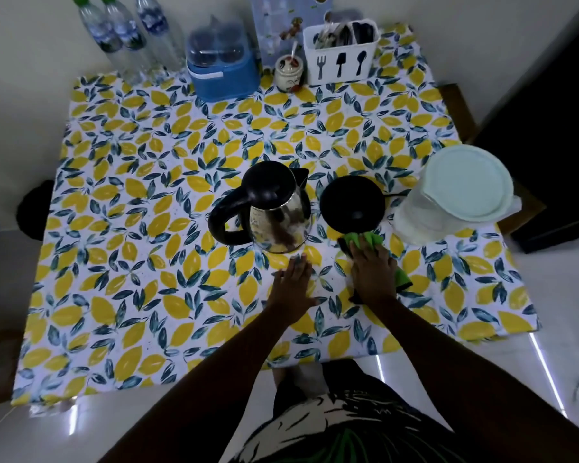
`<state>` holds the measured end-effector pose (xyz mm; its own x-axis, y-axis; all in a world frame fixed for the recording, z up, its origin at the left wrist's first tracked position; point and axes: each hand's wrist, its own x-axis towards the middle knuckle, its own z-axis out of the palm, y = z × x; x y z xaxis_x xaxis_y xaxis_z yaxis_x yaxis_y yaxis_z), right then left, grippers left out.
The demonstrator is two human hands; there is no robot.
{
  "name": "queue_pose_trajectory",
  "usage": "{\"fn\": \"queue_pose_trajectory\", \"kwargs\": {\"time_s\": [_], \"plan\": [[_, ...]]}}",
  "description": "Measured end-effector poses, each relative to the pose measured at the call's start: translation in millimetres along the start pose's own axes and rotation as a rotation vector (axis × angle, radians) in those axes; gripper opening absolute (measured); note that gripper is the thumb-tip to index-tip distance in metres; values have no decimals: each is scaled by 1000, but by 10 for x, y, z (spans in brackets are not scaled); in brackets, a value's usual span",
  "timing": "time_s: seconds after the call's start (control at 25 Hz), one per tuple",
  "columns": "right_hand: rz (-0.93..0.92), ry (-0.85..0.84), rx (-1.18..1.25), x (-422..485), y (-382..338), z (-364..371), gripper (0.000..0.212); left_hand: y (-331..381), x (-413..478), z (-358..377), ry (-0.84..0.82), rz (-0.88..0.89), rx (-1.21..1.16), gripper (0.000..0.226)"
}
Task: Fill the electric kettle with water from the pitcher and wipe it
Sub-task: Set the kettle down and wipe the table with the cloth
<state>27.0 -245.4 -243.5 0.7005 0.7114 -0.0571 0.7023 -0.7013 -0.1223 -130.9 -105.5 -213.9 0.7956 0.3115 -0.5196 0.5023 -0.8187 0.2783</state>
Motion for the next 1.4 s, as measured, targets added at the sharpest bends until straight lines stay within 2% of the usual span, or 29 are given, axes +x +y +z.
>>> {"fn": "queue_pose_trajectory", "kwargs": {"time_s": [0.08, 0.12, 0.28, 0.32, 0.44, 0.48, 0.64, 0.84, 0.96, 1.2, 1.32, 1.4], "plan": [[128, -9, 69, 116, -115, -49, 56, 18, -1, -21, 5, -8, 13, 91], [127, -29, 76, 105, -173, -36, 58, 20, -4, -23, 2, -11, 10, 91], [-232, -160, -86, -70, 129, 111, 57, 20, -16, -21, -1, -6, 3, 91], [-207, -151, -91, -24, 246, 88, 57, 19, -14, -27, -1, -5, -1, 91], [174, -75, 2, 94, 292, -38, 59, 38, -26, -28, 6, -7, 4, 92], [231, -66, 42, 90, 224, -73, 58, 44, -34, -33, 5, -6, 6, 91], [59, -55, 26, -229, 186, -48, 50, 77, -71, -15, 44, 8, 0, 87], [242, -2, 58, -690, 692, -96, 65, 344, -111, -10, 87, 91, -47, 77], [181, -74, -11, -773, 845, -134, 75, 484, -104, 10, 91, 126, -24, 76], [60, -60, 191, -637, 478, -355, 62, 571, -143, -153, 221, 114, 12, 75], [-74, 13, 332, -431, 196, -509, 59, 530, -279, -297, 380, 66, -77, 75], [-167, 98, 399, -226, -1, -676, 59, 463, -383, -409, 544, 40, -140, 63]]}}
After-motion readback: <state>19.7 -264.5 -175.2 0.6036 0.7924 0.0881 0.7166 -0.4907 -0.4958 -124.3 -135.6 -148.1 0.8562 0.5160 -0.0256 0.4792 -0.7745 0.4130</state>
